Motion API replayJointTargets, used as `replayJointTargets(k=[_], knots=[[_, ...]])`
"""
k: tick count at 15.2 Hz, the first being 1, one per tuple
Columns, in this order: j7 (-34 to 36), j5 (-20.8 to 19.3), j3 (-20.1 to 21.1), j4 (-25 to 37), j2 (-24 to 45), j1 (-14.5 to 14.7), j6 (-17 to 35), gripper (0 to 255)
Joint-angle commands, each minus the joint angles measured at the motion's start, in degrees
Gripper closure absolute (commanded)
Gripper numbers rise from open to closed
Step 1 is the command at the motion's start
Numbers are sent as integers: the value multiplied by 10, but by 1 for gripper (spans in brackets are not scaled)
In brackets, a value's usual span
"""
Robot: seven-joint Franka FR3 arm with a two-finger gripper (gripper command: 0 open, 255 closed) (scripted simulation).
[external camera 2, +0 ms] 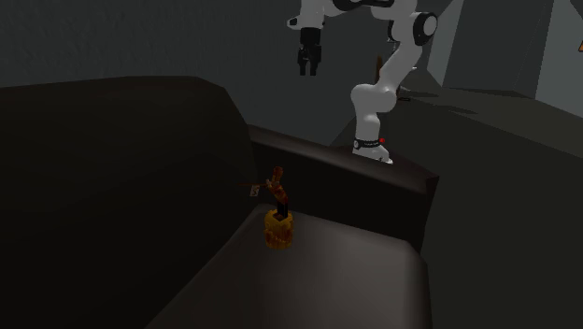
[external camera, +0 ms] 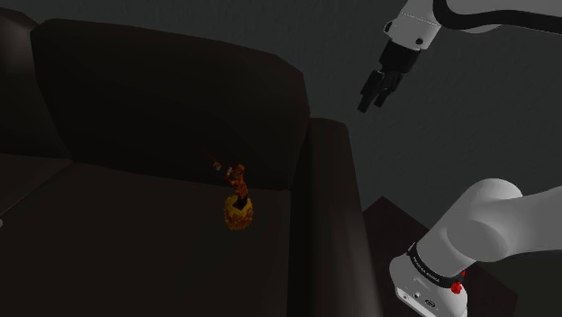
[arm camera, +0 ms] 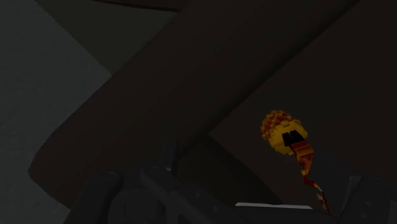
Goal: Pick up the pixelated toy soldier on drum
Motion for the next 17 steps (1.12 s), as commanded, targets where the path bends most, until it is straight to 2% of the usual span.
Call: replayJointTargets(k=[1,9,17], knots=[[0,0,0,0,0,0,0,0],[9,19,47,-8,114,28,138,0],[24,16,93,30,256,48,258,0]])
